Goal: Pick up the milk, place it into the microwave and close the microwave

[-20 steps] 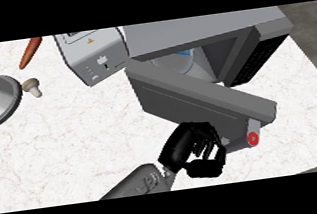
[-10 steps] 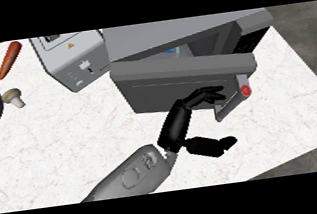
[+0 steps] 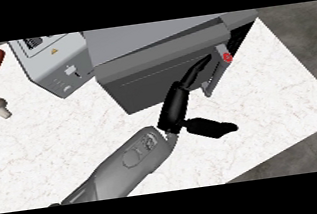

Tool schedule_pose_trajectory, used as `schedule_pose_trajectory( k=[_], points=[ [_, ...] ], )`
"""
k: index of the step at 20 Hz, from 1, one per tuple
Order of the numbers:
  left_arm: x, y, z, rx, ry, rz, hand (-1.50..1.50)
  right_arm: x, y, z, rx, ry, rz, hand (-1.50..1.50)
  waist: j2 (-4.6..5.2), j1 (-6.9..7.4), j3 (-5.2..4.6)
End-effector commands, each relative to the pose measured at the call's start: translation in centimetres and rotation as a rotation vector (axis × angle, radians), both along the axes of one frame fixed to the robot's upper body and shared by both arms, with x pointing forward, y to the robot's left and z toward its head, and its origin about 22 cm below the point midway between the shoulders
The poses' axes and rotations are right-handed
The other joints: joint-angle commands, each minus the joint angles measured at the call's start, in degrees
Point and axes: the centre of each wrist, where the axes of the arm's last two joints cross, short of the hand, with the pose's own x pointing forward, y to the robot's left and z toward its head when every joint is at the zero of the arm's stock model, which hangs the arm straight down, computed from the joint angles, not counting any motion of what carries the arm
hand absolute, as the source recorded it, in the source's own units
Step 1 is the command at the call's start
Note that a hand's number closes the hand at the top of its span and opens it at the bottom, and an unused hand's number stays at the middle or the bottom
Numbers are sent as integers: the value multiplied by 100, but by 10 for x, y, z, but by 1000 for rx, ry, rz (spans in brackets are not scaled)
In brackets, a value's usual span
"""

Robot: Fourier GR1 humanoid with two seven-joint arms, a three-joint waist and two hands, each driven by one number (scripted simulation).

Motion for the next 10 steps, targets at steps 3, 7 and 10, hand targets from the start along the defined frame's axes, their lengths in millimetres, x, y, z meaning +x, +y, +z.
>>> schedule_pose_trajectory(
  k=[3,7,10],
  points=[
    [15,-5,14,-11,-34,30,-150,10,-1,11,13,-17,51,-150,53,-135,11],
    [22,-6,20,-24,-39,41,-150,15,0,15,4,-19,88,-150,98,-234,16],
    [24,-5,18,-38,-37,57,-150,17,-1,19,18,-27,99,-150,117,-271,15]
  ],
)
